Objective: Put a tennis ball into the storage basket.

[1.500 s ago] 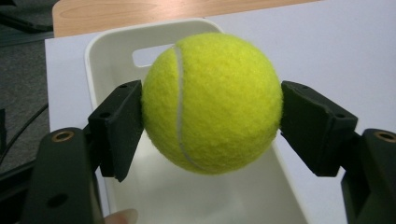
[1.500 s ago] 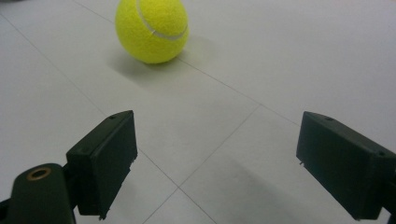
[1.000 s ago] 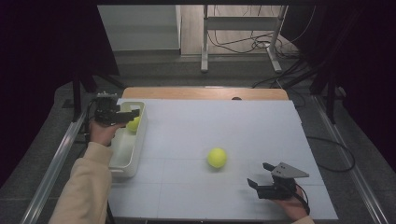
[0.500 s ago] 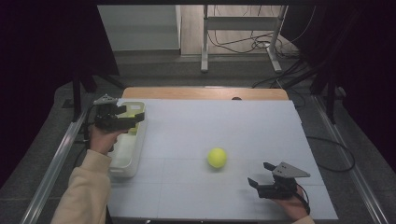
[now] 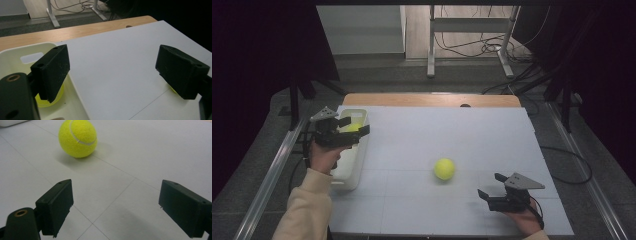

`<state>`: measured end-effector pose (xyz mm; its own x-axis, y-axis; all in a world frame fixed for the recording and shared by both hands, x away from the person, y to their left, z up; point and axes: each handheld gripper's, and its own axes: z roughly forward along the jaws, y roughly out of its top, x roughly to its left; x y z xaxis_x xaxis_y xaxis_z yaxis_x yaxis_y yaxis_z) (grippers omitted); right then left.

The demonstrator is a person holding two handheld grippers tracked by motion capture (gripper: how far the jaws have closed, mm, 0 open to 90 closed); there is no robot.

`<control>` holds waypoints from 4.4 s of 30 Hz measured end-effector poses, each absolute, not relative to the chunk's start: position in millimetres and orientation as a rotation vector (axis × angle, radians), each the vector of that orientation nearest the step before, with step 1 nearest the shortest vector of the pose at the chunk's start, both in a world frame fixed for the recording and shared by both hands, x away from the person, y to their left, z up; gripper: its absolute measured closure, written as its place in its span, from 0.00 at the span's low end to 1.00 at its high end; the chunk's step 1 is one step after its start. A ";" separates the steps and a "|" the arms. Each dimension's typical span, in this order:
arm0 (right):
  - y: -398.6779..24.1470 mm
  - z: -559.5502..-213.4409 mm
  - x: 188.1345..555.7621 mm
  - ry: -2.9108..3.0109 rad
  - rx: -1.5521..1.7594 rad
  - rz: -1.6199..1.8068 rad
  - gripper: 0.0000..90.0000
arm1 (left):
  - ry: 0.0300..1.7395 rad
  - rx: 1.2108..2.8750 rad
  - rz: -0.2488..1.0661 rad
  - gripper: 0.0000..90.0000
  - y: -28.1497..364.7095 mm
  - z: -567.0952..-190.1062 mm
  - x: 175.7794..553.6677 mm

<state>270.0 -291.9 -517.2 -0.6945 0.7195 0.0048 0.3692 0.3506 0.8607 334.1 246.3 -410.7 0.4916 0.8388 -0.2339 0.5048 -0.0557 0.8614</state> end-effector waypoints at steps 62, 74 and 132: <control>-292.9 -517.7 268.8 2.243 0.952 1.279 0.15 | 0.881 1.835 0.212 0.15 158.5 -425.6 309.7; -292.2 -517.2 269.5 2.232 0.955 1.280 0.15 | 0.851 1.875 0.206 0.15 144.9 -428.7 312.8; -291.5 -516.6 267.4 2.236 0.941 1.282 0.15 | 0.775 2.093 0.102 0.13 66.1 -465.3 329.1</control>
<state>267.4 -291.5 -516.6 -0.6958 0.7182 -0.0077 0.3563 0.3545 0.8645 329.1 66.1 -465.3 0.8023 0.5608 -0.2043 0.4891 -0.4216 0.7635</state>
